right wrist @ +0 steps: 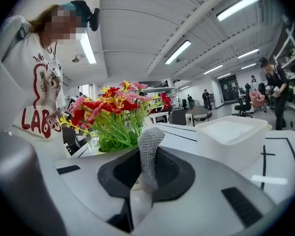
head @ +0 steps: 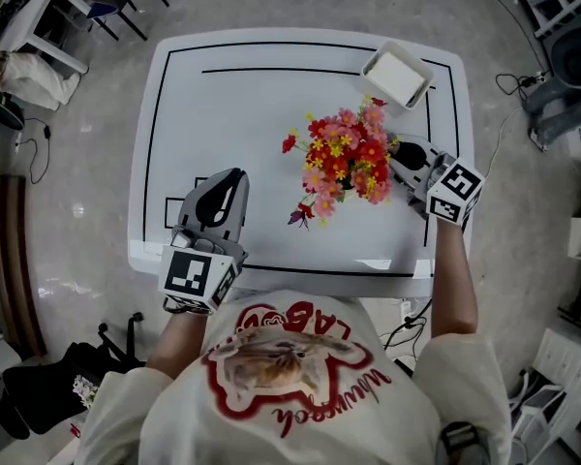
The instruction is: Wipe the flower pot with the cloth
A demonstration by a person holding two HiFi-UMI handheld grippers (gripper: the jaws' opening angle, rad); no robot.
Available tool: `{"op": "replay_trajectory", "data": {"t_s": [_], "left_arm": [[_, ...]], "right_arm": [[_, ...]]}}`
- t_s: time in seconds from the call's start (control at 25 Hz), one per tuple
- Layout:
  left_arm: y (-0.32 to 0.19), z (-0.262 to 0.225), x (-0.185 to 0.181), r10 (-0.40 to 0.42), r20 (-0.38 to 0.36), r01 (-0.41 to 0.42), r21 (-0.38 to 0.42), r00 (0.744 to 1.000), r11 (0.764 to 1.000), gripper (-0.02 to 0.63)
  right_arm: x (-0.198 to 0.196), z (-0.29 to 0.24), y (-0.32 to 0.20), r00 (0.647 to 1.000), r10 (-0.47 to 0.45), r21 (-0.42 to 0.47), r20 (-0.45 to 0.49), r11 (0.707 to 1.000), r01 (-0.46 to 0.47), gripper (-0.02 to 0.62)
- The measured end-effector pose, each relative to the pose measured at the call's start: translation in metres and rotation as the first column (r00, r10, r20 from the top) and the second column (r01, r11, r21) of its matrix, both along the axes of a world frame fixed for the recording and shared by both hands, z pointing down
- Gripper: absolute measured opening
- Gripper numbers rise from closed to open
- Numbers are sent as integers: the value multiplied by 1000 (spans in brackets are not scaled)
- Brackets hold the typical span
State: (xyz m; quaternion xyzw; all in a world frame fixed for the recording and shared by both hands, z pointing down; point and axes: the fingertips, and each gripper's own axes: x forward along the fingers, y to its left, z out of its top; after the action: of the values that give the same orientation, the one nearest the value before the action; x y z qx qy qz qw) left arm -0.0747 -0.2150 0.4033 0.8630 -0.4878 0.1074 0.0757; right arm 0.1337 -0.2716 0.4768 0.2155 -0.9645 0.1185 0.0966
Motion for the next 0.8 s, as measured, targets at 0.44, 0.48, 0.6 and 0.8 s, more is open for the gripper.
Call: {"op": "replay_trajectory", "data": {"t_s": [0.44, 0.48, 0.6, 0.8], "left_arm": [[0, -1, -2, 135, -6, -135, 16, 991, 991, 25], [0, -1, -3, 149, -5, -149, 19, 989, 989, 25], [4, -5, -1, 230, -3, -230, 34, 973, 973, 26], [28, -32, 17, 413, -16, -408, 128, 911, 904, 25]], "right_arm": [[30, -7, 50, 958, 287, 37, 8, 957, -287, 41], [34, -8, 59, 950, 313, 38, -1, 949, -313, 41], [43, -17, 87, 922, 386, 53, -34, 922, -384, 41], [24, -56, 135, 931, 366, 75, 9, 928, -365, 41]]}}
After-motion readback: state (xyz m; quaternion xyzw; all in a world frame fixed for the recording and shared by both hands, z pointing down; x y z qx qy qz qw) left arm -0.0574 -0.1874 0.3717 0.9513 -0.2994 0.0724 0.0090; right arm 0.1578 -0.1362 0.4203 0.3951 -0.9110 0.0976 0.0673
